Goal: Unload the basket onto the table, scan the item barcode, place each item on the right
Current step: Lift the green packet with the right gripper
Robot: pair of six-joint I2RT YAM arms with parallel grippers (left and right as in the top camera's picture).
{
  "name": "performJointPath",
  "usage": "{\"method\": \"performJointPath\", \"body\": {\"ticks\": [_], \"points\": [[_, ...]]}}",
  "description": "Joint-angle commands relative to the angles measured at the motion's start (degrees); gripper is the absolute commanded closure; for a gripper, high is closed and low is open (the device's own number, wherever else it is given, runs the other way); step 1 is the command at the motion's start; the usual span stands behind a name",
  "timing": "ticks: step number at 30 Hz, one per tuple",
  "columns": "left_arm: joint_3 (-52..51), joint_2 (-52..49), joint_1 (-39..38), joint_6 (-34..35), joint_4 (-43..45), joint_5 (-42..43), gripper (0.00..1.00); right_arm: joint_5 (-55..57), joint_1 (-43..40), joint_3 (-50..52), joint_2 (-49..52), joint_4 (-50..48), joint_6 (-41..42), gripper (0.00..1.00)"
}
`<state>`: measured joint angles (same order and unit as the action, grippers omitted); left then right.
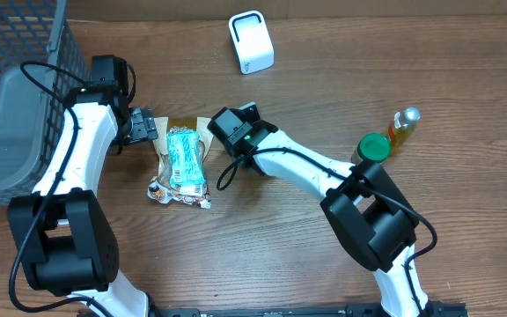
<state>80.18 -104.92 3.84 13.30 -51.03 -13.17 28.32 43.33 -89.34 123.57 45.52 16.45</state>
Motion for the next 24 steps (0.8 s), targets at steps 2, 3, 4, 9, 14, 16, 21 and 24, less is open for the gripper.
{"method": "performJointPath", "body": {"ticks": [2, 3, 4, 9, 14, 16, 21, 24], "points": [[0.3, 0.0, -0.2, -0.2, 0.1, -0.7, 0.00, -3.7, -1.6, 1.5, -0.1, -0.3, 0.2, 0.62], [0.3, 0.0, -0.2, -0.2, 0.1, -0.7, 0.01, -4.8, -1.6, 1.9, -0.1, -0.5, 0.2, 0.64], [0.3, 0.0, -0.2, -0.2, 0.1, -0.7, 0.00, -5.4, -1.6, 2.1, -0.1, -0.6, 0.2, 0.66], [0.3, 0.0, -0.2, -0.2, 0.1, -0.7, 0.01, -5.5, -1.6, 3.5, -0.1, -1.6, 0.2, 0.68], [0.3, 0.0, -0.2, -0.2, 0.1, -0.7, 0.00, -5.5, -1.6, 3.5, -0.1, -1.6, 0.2, 0.68], [0.3, 0.0, -0.2, -0.2, 0.1, -0.7, 0.01, -5.4, -1.6, 3.4, -0.1, -1.7, 0.2, 0.72], [0.3, 0.0, -0.2, -0.2, 0.1, -0.7, 0.00, -4.9, -1.6, 1.2, -0.3, -0.5, 0.2, 0.91], [0.3, 0.0, -0.2, -0.2, 0.1, -0.7, 0.00, -5.0, -1.7, -0.1, -1.6, 1.0, 1.2, 0.94]]}}
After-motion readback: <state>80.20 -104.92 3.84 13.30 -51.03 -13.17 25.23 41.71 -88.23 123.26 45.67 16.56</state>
